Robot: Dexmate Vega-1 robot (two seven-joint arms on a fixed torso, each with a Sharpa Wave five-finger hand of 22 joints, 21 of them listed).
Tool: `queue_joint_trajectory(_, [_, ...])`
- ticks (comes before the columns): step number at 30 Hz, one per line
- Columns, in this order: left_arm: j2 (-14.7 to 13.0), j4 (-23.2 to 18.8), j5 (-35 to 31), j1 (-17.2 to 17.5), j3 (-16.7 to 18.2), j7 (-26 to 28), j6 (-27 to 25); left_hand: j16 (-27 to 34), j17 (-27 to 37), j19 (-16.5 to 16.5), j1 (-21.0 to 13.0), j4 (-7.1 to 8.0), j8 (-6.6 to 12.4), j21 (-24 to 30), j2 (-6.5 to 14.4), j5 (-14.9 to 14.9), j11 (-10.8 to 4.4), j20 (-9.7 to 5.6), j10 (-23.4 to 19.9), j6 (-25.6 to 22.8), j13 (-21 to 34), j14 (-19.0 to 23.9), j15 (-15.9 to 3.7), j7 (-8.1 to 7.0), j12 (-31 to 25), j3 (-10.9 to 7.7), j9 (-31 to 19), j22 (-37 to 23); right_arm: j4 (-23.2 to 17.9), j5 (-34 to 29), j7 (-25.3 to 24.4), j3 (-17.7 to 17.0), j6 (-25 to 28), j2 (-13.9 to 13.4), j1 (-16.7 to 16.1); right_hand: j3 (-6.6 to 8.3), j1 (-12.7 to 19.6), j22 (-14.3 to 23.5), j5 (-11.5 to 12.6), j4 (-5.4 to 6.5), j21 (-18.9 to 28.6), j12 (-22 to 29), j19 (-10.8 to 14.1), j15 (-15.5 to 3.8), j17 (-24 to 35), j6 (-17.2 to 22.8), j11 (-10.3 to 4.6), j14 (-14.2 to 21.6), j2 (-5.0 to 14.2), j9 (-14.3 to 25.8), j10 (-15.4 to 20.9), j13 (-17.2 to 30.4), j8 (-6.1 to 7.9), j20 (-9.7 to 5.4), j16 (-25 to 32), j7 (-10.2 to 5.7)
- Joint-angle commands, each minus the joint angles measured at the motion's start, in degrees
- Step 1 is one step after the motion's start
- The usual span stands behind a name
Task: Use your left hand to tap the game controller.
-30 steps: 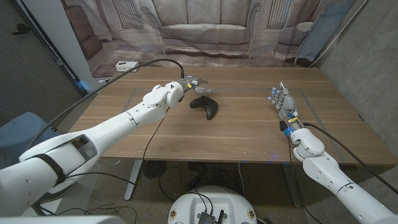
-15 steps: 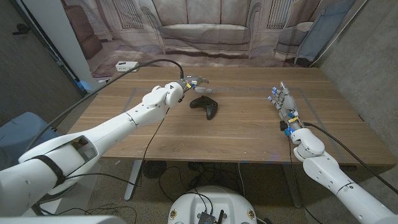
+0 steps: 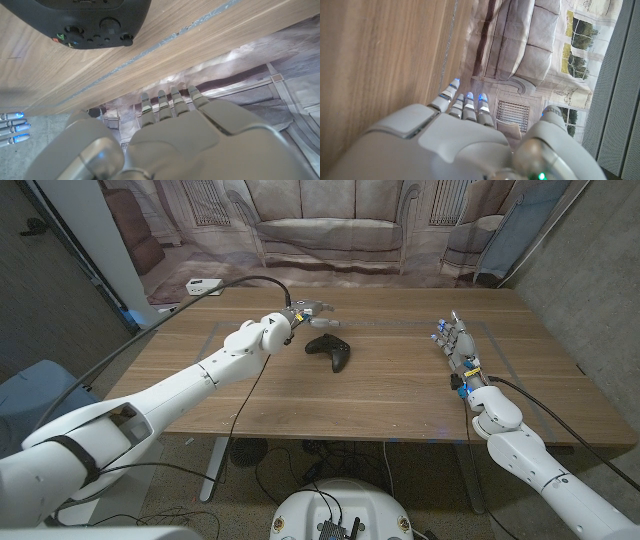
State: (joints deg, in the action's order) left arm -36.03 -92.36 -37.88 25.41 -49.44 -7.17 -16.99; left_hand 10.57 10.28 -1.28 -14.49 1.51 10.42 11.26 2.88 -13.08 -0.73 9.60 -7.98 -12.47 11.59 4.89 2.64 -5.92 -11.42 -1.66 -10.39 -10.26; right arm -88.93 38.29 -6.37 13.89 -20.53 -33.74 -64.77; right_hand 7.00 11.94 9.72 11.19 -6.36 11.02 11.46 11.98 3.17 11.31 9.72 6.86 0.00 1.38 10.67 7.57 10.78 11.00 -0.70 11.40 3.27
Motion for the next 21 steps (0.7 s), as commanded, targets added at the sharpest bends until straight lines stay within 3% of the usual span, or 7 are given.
queue_joint_trajectory(1, [-2.02,-3.2,2.95,3.03,3.14,3.1,0.54,0.17,0.19,0.62,-0.67,-0.22,0.33,0.6,0.15,0.28,1.11,-0.82,-0.23,-0.23,0.28,0.02,-0.11,0.57,-0.44,0.27,-0.11,-0.13,0.24,-0.44,-0.03,0.38,-0.29,0.37,0.38,0.2,0.08,0.15,0.03,-0.24,0.1,0.01,0.28,0.14,0.28,0.23,0.21,0.37,0.47,0.04,0.43,0.24,0.1,-0.18,0.08,-0.09])
queue_joint_trajectory(4, [-2.3,-3.57,4.21,3.91,4.04,4.07,1.04,0.37,0.17,1.51,-0.73,-0.26,0.44,0.87,0.16,0.31,1.43,-1.88,-0.48,-0.41,0.27,0.51,-0.51,0.84,-0.62,0.34,-0.1,-0.12,0.25,-0.44,-0.04,0.48,-0.34,0.53,0.48,0.21,0.08,0.15,0.03,-0.25,0.11,0.02,0.3,0.09,0.28,0.17,0.2,0.33,0.48,0.04,0.45,0.24,0.08,-0.2,0.06,-0.02])
queue_joint_trajectory(15, [-3.05,-5.14,7.14,6.27,6.31,6.46,0.98,0.53,0.13,2.67,-0.78,-0.38,0.09,1.07,0.04,0.42,1.92,-2.89,-1.09,0.82,0.23,1.18,-0.65,2.84,-0.96,0.54,-0.09,-0.08,0.43,-0.41,0.16,0.6,-0.65,0.73,0.66,0.18,0.07,0.14,0.03,-0.27,0.1,0.01,0.3,0.07,0.28,0.2,0.23,0.38,0.45,0.04,0.46,0.23,0.09,-0.21,0.08,-0.04])
queue_joint_trajectory(21, [-2.65,-5.62,8.01,7.5,7.05,8.77,0.49,0.77,0.07,3.93,-1.08,-0.56,0.55,1.29,0.23,0.54,1.41,-3.19,-2.7,-0.06,0.18,2.32,-1.54,3.74,-1.56,0.5,-0.08,-0.05,0.23,-0.41,0.28,0.46,-0.9,0.55,0.36,0.17,0.06,0.14,0.03,-0.28,0.09,0.04,0.28,0.11,0.28,0.25,0.23,0.32,0.44,0.04,0.53,0.23,0.11,-0.19,0.05,-0.02])
